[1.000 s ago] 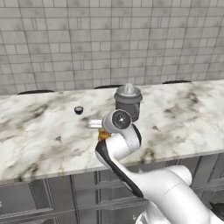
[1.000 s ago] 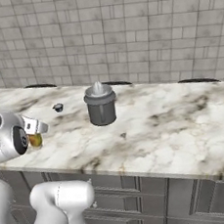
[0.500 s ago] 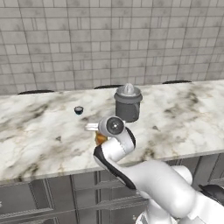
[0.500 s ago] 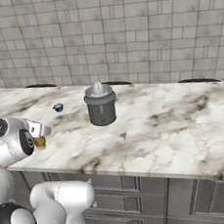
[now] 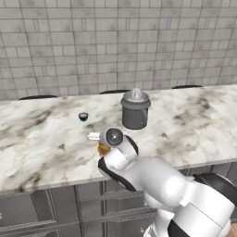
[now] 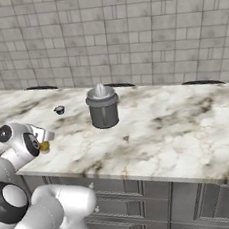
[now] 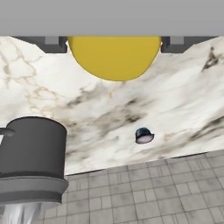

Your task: Move the syrup bottle and mustard from the cabinet to the dining counter.

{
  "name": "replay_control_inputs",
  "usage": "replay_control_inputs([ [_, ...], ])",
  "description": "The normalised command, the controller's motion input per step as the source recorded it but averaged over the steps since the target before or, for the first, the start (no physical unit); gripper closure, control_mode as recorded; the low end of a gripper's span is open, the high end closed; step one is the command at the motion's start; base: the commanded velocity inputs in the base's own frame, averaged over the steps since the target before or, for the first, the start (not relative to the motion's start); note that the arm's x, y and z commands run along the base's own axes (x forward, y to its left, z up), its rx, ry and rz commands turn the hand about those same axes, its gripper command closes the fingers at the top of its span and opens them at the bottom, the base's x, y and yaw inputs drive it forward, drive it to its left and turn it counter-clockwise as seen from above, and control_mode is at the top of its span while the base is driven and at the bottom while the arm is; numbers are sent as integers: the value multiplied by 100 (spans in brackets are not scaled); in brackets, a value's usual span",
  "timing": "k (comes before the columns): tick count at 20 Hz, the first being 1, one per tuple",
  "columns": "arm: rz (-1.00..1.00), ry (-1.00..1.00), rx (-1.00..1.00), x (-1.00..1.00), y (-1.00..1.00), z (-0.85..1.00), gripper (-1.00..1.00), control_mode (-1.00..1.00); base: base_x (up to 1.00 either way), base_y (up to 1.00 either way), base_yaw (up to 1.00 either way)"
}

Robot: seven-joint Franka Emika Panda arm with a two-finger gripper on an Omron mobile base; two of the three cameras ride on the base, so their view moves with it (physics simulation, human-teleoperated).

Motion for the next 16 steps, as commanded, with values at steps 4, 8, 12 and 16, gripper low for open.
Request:
replay_control_inputs([
  [4, -5, 0, 0, 26, 10, -23, 100, -100, 0, 0, 0],
  [8, -5, 0, 0, 24, 7, -21, 100, -100, 0, 0, 0],
  [12, -5, 0, 0, 16, 10, -21, 100, -100, 0, 0, 0],
  [16, -4, 0, 0, 19, 4, -19, 100, -100, 0, 0, 0],
])
